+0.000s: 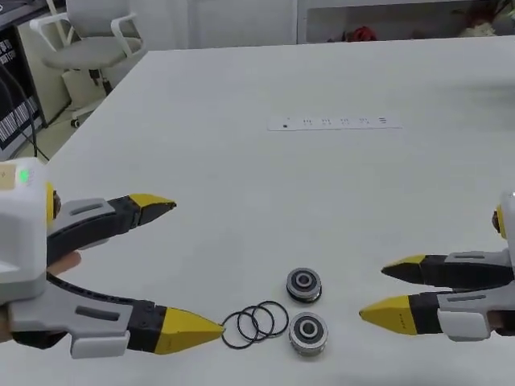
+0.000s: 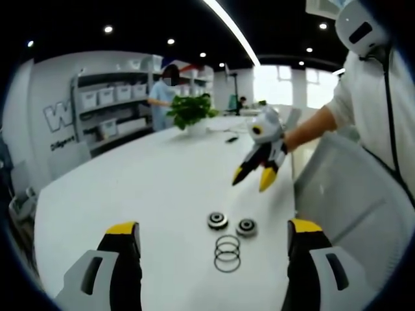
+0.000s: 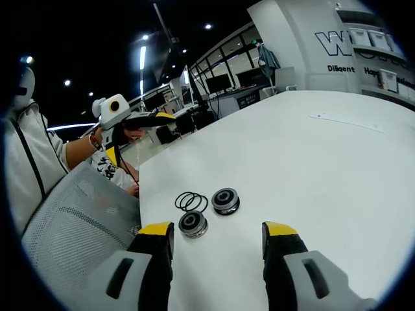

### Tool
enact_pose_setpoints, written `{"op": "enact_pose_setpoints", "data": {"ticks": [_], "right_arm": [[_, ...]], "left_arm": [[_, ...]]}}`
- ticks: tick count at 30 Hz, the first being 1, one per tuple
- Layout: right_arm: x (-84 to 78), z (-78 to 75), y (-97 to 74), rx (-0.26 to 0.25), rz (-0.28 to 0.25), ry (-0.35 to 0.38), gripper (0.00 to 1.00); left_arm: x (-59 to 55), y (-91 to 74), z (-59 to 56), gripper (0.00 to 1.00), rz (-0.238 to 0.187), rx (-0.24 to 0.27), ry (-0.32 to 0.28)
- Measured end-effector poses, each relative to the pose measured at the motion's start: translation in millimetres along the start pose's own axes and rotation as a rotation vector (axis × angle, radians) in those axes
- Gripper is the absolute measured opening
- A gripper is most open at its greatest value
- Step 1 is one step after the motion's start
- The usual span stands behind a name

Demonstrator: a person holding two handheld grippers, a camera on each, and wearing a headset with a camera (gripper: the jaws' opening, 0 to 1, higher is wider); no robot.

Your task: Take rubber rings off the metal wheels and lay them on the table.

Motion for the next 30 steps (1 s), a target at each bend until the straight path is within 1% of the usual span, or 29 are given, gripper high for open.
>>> {"op": "enact_pose_setpoints", "data": {"ticks": [9, 16, 21, 30], "right_arm": [[0.2, -3.7, 3.8, 0.002, 0.010, -0.003, 0.51], [-0.3, -4.0, 9.8, 0.008, 0.019, -0.015, 0.49], [-0.5, -4.9, 13.3, 0.011, 0.026, -0.028, 0.49], [1.5, -8.9, 19.8, 0.018, 0.019, -0.018, 0.47]], "left_arm": [[3.9, 12.0, 2.6, 0.95, 0.002, -0.026, 0.019], [5.6, 25.3, 4.3, 0.93, 0.007, -0.059, 0.038], [5.1, 32.6, 5.1, 0.91, 0.014, -0.081, 0.051], [2.8, 46.7, 6.0, 0.86, 0.028, -0.120, 0.062]]}}
Point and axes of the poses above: the centre of the closed fingertips' face, and the gripper's own axes: y roughly forward along the fingers, z roughly to its left, x roughly out of its top, the point moved 7 cm from there along -y, roughly backward along the fingers, and after that the axes turned 4 degrees about -x, right-handed, at the moved point
